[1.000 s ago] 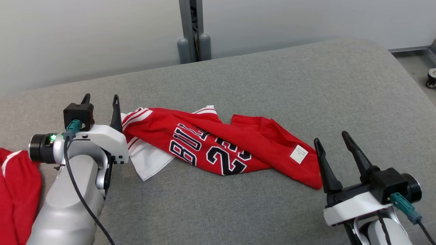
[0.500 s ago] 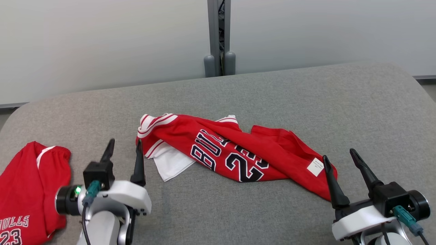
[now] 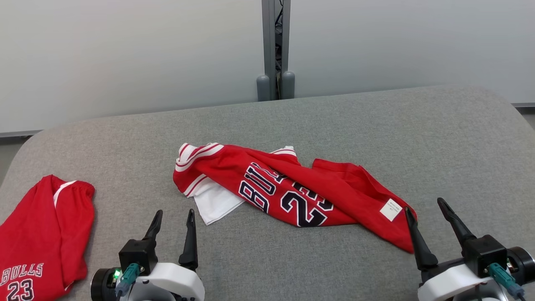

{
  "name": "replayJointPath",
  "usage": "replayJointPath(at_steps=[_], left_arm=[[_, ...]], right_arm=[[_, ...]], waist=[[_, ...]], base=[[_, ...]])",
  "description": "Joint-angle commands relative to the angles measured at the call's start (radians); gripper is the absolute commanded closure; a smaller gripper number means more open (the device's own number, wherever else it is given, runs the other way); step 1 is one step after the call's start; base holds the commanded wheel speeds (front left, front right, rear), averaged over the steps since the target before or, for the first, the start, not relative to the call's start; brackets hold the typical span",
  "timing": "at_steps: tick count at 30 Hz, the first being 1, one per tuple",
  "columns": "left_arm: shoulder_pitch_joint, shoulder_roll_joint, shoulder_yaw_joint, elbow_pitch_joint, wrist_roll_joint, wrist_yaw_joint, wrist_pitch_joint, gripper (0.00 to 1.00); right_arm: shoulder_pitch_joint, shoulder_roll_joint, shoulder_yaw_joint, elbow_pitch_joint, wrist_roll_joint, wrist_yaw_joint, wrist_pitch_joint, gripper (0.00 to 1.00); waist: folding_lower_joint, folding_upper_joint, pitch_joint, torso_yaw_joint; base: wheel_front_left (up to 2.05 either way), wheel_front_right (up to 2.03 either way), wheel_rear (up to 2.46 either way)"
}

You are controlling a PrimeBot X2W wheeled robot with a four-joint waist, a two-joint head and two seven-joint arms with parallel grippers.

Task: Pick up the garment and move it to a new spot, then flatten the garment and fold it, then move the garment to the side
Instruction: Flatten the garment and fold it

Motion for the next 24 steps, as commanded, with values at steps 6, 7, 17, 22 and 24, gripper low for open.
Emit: replayJointPath(at_steps=[6,7,17,22,24], left_arm=[[-0.023,0.006,-0.010,-0.016,0.002,0.013,-0.004,0.00],[-0.026,0.006,-0.011,-0.018,0.002,0.013,-0.004,0.00],[-0.040,0.006,-0.030,-0.026,0.007,0.014,-0.004,0.00],[-0.057,0.005,-0.026,-0.021,0.009,0.006,-0.004,0.00],[-0.065,0.006,-0.025,-0.021,0.011,0.003,-0.004,0.00]], right_arm=[[0.020,-0.028,-0.006,0.047,-0.007,0.000,-0.001,0.00],[0.021,-0.044,0.007,0.065,-0.023,0.000,-0.002,0.00],[-0.039,-0.074,0.021,0.205,-0.037,0.000,-0.001,0.00],[-0.078,-0.087,0.025,0.270,-0.045,0.000,-0.002,0.00],[-0.093,-0.087,0.021,0.300,-0.053,0.000,-0.001,0.00]], waist=[[0.0000,0.0000,0.008,0.016],[0.0000,0.0000,0.011,0.019],[0.0000,0.0000,0.070,0.059],[0.0000,0.0000,0.105,0.077],[0.0000,0.0000,0.118,0.081]], base=[[0.00,0.00,0.00],[0.00,0.00,0.00],[0.00,0.00,0.00],[0.00,0.00,0.00],[0.00,0.00,0.00]])
